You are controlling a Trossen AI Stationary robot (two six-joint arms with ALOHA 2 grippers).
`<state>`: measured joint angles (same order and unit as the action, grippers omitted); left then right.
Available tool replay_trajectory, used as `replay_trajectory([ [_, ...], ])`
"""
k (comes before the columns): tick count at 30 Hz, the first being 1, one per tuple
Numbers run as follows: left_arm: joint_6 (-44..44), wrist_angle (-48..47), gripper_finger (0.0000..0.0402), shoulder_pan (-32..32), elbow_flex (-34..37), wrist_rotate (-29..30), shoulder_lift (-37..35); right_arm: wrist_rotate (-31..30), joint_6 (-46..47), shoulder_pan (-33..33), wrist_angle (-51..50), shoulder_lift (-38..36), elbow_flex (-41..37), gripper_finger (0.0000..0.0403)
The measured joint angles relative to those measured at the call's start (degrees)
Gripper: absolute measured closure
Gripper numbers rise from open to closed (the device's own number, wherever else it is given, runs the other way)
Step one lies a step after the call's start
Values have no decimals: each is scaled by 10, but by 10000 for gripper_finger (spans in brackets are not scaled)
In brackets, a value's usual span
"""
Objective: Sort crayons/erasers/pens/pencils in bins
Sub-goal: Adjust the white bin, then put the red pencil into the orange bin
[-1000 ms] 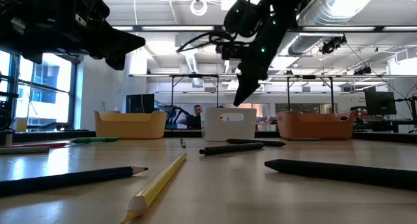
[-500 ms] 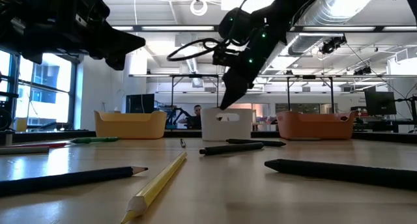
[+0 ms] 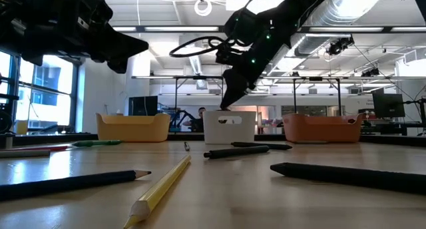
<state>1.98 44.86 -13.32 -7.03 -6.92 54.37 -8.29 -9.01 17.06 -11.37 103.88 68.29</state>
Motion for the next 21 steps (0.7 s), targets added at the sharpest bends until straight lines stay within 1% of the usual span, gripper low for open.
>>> replay_trajectory([
  [5, 0, 0, 401, 0, 0, 1, 0, 1, -19, -12, -2, -17, 0, 403],
  [9, 0, 0, 401, 0, 0, 1, 0, 8, -41, -37, -27, -57, -1, 403],
  [11, 0, 0, 401, 1, 0, 1, 0, 14, -44, -49, -15, -80, -19, 403],
  [13, 0, -1, 401, 0, 0, 1, 0, 22, -38, -61, 33, -103, -58, 403],
  [15, 6, -2, 401, 0, 0, -2, 0, 35, -21, -71, 100, -126, -116, 403],
  [19, 14, -4, 401, 10, 0, -10, 0, 54, 33, -94, 251, -159, -231, 403],
  [21, 14, -15, 401, 21, -1, -3, 0, 54, 63, -111, 299, -172, -275, 403],
])
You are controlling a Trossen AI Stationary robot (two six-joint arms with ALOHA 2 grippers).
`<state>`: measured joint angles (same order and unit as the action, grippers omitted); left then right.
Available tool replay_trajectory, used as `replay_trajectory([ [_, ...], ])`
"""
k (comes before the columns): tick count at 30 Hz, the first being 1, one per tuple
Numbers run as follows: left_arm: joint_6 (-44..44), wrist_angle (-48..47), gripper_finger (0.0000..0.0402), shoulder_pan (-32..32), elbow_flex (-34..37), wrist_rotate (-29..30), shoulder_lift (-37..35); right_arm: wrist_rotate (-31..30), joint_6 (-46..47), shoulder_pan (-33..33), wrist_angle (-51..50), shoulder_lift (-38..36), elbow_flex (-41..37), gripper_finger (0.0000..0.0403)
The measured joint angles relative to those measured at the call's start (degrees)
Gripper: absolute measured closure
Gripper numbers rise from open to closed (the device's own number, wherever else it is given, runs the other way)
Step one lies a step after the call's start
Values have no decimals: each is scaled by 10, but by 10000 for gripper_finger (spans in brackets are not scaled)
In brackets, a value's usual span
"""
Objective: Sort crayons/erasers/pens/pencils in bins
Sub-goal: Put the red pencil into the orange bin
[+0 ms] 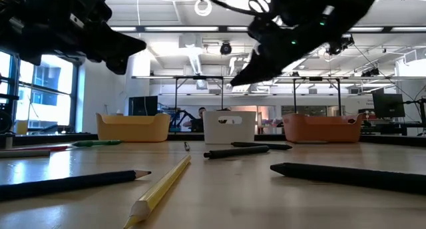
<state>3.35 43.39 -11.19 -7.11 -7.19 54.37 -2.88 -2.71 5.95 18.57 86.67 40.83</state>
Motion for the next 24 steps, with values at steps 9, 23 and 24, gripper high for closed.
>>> replay_trajectory([
  [9, -5, -241, 401, 72, -82, 139, 2, -61, 65, -76, 6, -51, -76, 403],
  [23, 120, -589, 386, 199, -229, 209, 18, -97, 72, -134, -3, -48, -80, 403],
  [24, 140, -619, 380, 211, -241, 209, 22, -104, 72, -138, -3, -48, -80, 403],
])
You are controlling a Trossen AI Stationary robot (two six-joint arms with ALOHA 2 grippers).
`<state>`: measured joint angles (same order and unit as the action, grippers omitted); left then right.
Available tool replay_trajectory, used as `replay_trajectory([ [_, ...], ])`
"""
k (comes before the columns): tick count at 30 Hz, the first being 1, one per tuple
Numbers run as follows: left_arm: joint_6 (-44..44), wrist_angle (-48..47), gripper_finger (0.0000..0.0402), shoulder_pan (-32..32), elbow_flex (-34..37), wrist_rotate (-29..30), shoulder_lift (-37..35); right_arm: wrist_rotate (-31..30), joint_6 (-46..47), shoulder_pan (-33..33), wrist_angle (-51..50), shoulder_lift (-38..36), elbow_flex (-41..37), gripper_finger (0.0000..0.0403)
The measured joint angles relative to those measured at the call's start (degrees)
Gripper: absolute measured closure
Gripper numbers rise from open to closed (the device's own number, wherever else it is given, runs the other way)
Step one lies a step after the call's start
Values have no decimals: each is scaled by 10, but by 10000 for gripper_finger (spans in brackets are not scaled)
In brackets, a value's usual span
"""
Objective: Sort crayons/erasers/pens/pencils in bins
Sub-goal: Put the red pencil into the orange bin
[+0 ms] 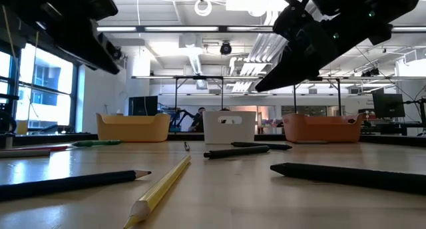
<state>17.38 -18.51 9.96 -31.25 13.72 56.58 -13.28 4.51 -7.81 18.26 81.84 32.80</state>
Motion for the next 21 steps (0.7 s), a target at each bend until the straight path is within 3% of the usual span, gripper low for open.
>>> replay_trajectory([
  [11, 247, -244, 299, 107, -86, -16, 98, -16, 0, -11, 0, 0, 0, 403],
  [16, 387, -323, 283, 104, -86, -26, 117, -16, 0, -11, 0, 0, 0, 403],
  [21, 409, -316, 285, 65, -57, -29, 111, -16, 0, -18, 0, 0, 0, 403],
])
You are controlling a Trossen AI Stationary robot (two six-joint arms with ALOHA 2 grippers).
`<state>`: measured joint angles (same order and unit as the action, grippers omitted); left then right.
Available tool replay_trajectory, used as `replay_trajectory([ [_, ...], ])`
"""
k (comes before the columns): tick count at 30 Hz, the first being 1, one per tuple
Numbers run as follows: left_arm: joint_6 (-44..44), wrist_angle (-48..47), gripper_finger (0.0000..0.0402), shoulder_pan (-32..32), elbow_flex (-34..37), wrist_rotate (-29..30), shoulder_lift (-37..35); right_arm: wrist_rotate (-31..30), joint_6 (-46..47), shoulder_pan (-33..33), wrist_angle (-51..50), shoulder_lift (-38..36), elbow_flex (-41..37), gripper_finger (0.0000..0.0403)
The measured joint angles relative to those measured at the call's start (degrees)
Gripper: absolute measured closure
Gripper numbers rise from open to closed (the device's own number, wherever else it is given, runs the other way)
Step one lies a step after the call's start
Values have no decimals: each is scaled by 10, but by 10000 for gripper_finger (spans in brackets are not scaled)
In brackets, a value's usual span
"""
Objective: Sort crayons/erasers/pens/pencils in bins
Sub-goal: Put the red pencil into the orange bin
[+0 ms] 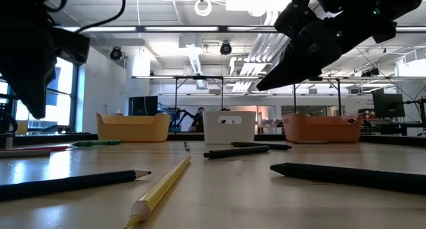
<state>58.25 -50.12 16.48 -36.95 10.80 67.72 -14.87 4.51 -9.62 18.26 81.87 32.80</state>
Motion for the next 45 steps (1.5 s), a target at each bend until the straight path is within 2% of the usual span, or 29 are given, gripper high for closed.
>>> replay_trajectory([
  [11, -49, 84, 286, -98, 68, -47, 1, -28, 0, -31, 4, 0, 0, 403],
  [24, -62, 121, 289, -132, 122, -54, -1, -37, 0, -33, 4, 0, 0, 403],
  [36, -131, 130, 387, -132, 132, -45, -2, -37, 0, -33, 4, 0, 0, 403],
  [45, -179, 151, 398, -132, 117, -19, -5, -37, 0, -33, 4, 0, 0, 403],
])
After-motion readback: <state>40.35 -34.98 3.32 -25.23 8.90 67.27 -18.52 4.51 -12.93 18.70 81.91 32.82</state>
